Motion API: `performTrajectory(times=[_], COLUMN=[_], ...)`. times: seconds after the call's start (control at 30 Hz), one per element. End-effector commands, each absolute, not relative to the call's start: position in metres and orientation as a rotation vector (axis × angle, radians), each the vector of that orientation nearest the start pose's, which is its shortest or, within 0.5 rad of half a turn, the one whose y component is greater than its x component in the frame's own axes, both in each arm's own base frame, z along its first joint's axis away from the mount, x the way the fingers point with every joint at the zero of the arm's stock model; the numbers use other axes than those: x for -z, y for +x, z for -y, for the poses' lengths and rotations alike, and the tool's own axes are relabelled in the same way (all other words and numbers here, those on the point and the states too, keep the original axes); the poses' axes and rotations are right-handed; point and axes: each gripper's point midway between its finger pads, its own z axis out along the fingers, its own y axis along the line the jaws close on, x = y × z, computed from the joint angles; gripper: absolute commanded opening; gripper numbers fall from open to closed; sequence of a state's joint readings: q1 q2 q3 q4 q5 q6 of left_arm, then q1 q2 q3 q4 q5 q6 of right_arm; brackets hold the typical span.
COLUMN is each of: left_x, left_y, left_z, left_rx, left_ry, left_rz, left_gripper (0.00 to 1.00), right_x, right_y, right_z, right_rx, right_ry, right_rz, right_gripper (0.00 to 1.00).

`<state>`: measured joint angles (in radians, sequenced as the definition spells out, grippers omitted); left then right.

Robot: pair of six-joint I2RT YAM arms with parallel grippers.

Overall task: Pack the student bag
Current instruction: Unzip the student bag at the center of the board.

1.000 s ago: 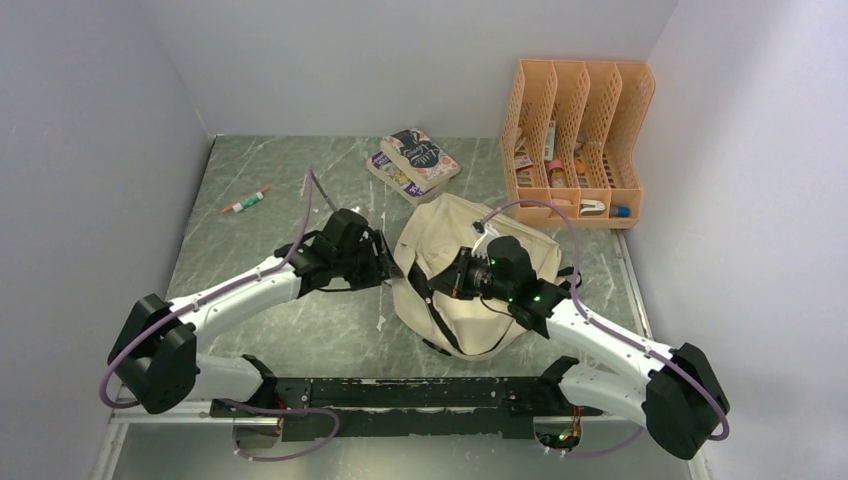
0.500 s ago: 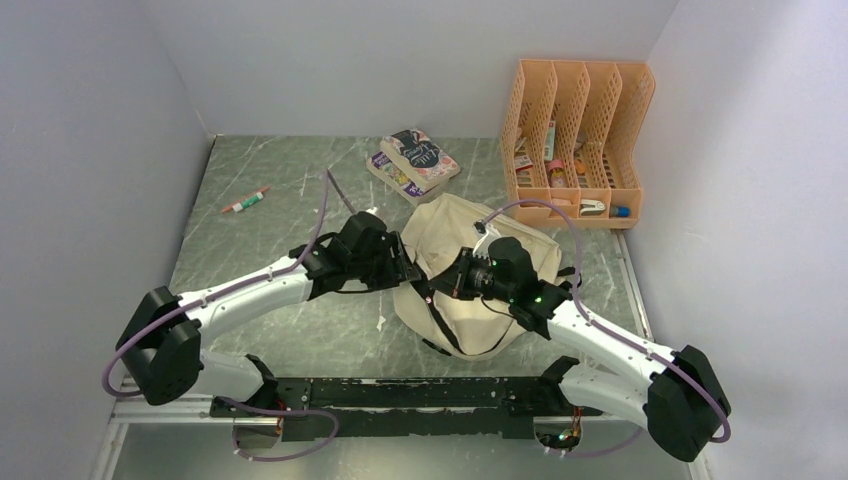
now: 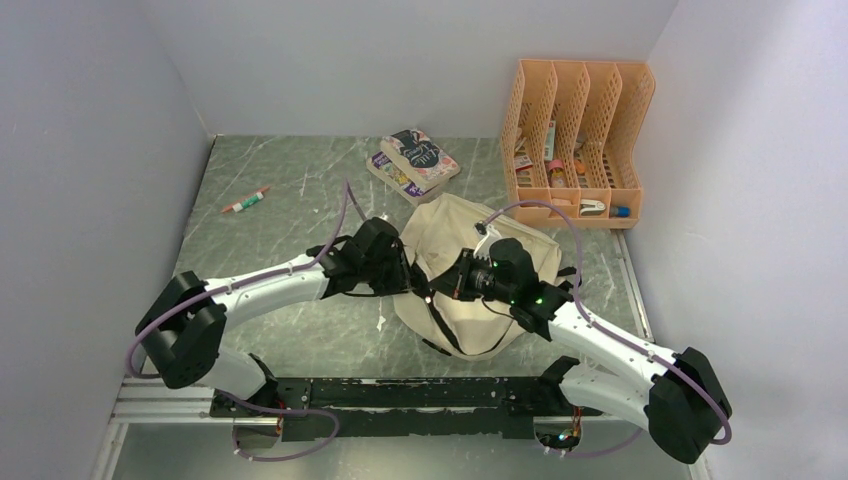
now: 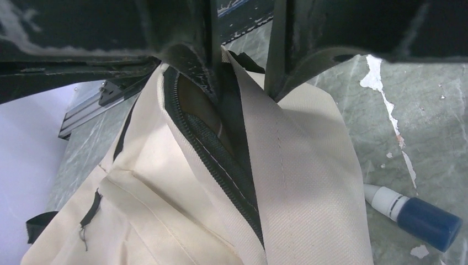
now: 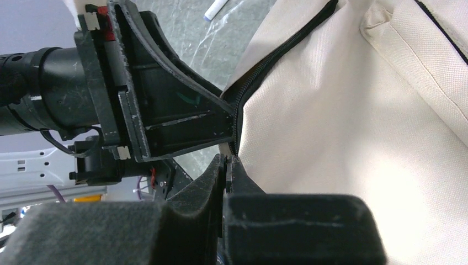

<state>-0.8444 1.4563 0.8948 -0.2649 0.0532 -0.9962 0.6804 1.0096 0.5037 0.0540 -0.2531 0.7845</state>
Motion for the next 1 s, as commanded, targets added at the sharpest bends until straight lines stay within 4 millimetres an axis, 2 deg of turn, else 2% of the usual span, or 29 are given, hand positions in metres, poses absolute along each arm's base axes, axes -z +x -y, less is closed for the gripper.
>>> performTrajectory(times=[0.0,0.07,0.17,0.2,0.5,0.73,0.83,0.97], left_x=[-0.106,-0.105,-0.105,-0.106,-0.109,-0.109,-0.109,-0.108], left_y=[0.222,0.228,0.241,0.248,0.301,0.329,0.338,0.348], left_z=[0.323,0.321,0.313,0.308,0.266,0.225,0.206,0.182], left_rx=[0.878,0.86,0.85,0.846,0.756,0.687,0.651,0.599], left_ry=[-0.08,-0.055,-0.055,-0.067,-0.12,-0.199,-0.217,-0.251], left_rz=[-2.565,-2.56,-2.572,-2.567,-2.536,-2.514,-2.51,-2.506], left_gripper=[0.35,0.3,0.09,0.06,0.05,0.05,0.05,0.05], right_x=[-0.144,-0.147,-0.151,-0.151,-0.142,-0.124,-0.114,-0.108], right_y=[0.202,0.198,0.191,0.189,0.162,0.161,0.164,0.165], right_z=[-0.26,-0.264,-0.271,-0.273,-0.28,-0.263,-0.252,-0.246], right_rx=[-1.147,-1.185,-1.244,-1.259,-1.371,-1.236,-1.139,-1.087], right_ry=[-0.091,-0.131,-0.194,-0.214,-0.351,-0.274,-0.223,-0.215], right_rz=[-2.196,-2.188,-2.185,-2.192,-2.264,-2.371,-2.418,-2.442], right_gripper=[0.0,0.0,0.0,0.0,0.0,0.0,0.0,0.0])
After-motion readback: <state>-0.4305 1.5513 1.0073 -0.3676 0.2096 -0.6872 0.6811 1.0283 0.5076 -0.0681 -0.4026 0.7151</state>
